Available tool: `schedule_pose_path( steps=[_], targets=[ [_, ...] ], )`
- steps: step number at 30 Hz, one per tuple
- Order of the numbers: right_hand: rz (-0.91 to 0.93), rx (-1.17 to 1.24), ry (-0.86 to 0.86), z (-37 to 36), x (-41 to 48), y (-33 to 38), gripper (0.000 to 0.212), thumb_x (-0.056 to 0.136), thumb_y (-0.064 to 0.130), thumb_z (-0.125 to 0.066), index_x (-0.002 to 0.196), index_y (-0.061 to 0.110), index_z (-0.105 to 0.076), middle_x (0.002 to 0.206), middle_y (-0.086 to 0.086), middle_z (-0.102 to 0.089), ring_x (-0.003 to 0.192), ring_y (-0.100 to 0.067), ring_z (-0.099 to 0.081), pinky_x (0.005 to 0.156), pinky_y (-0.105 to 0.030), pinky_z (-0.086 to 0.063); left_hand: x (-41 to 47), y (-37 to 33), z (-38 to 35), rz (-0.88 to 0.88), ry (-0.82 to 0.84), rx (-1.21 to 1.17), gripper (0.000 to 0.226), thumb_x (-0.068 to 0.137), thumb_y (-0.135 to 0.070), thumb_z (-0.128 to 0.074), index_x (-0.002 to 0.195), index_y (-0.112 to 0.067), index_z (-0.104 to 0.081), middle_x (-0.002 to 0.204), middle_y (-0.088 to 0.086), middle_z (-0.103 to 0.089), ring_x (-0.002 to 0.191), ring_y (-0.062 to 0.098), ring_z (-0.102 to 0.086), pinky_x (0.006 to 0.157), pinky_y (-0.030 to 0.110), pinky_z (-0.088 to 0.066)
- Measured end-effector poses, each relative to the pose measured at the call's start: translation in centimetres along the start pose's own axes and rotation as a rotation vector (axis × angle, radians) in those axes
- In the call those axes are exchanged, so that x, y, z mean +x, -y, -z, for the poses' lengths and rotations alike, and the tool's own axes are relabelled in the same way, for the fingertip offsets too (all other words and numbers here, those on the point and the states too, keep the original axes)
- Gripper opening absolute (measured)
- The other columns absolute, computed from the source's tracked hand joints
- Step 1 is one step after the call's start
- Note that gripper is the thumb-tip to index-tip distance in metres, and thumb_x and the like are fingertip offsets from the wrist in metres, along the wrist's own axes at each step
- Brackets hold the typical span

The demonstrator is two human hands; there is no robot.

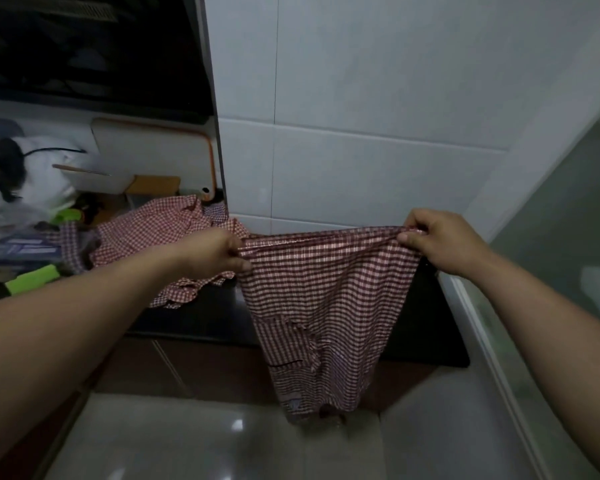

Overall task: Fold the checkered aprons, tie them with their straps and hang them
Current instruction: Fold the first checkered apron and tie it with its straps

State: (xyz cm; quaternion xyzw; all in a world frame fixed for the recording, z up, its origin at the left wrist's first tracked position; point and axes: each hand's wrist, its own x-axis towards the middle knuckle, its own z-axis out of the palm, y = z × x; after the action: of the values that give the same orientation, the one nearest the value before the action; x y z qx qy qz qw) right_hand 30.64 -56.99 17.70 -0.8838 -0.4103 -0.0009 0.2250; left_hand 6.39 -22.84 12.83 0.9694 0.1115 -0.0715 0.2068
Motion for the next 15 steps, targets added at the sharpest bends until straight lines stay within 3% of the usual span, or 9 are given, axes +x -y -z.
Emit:
schedule_pose_path(
  steps=[2, 5, 7, 9, 12, 15],
  targets=[
    [-0.026, 0.002, 0.0, -0.3, -0.1, -0.9, 0.011, 0.091, 0.023, -0.077, 0.085, 0.02, -0.069, 0.082, -0.001, -0.068, 0.085, -0.023, -0.063, 0.069, -0.029, -0.034, -0.2, -0.2, 1.0, -0.02, -0.031, -0.063, 0.015, 0.096, -0.04, -0.072, 0.092, -0.026, -0.077, 0.089, -0.011, -0.077, 0.084, 0.012, -0.071, 0.084, 0.037, -0.058],
    [-0.029, -0.008, -0.056, 0.1, 0.4, -1.1, 0.006, 0.094, 0.023, -0.074, 0.091, 0.018, -0.072, 0.086, -0.002, -0.068, 0.087, -0.023, -0.063, 0.07, -0.029, -0.034, -0.1, -1.7, 2.3, -0.026, -0.154, -0.172, 0.024, 0.098, -0.043, -0.067, 0.105, -0.023, -0.078, 0.099, -0.009, -0.078, 0.092, 0.011, -0.072, 0.09, 0.04, -0.058],
    [-0.007, -0.054, 0.004, 0.6, 0.4, -1.1, 0.007, 0.095, 0.023, -0.072, 0.095, 0.016, -0.075, 0.086, -0.001, -0.068, 0.088, -0.022, -0.064, 0.07, -0.028, -0.034, -0.2, -2.1, 3.0, -0.026, -0.166, -0.195, 0.025, 0.098, -0.044, -0.066, 0.106, -0.025, -0.078, 0.102, -0.011, -0.077, 0.094, 0.007, -0.071, 0.091, 0.039, -0.058],
    [0.026, -0.098, 0.097, 1.0, 0.1, -1.1, 0.008, 0.096, 0.023, -0.072, 0.095, 0.016, -0.076, 0.085, 0.002, -0.068, 0.089, -0.021, -0.066, 0.069, -0.027, -0.034, -0.5, -2.5, 3.6, -0.049, -0.166, -0.069, 0.024, 0.096, -0.046, -0.068, 0.102, -0.025, -0.078, 0.099, -0.01, -0.076, 0.09, 0.009, -0.07, 0.086, 0.043, -0.059],
    [0.037, -0.044, 0.017, 2.1, -0.2, -0.8, 0.005, 0.096, 0.023, -0.071, 0.093, 0.019, -0.073, 0.083, 0.004, -0.065, 0.085, -0.019, -0.062, 0.069, -0.028, -0.032, -1.0, -2.6, 4.7, -0.062, -0.206, -0.065, 0.02, 0.096, -0.043, -0.07, 0.102, -0.025, -0.078, 0.098, -0.007, -0.074, 0.087, 0.012, -0.069, 0.078, 0.038, -0.057],
    [0.08, -0.107, 0.092, 2.3, -0.6, -0.8, 0.007, 0.097, 0.021, -0.071, 0.095, 0.015, -0.073, 0.083, 0.003, -0.065, 0.087, -0.021, -0.064, 0.069, -0.028, -0.032, -1.5, -3.0, 5.1, -0.074, -0.158, 0.06, 0.016, 0.096, -0.042, -0.07, 0.09, -0.028, -0.073, 0.085, -0.006, -0.07, 0.079, 0.016, -0.066, 0.069, 0.04, -0.055]
  ],
)
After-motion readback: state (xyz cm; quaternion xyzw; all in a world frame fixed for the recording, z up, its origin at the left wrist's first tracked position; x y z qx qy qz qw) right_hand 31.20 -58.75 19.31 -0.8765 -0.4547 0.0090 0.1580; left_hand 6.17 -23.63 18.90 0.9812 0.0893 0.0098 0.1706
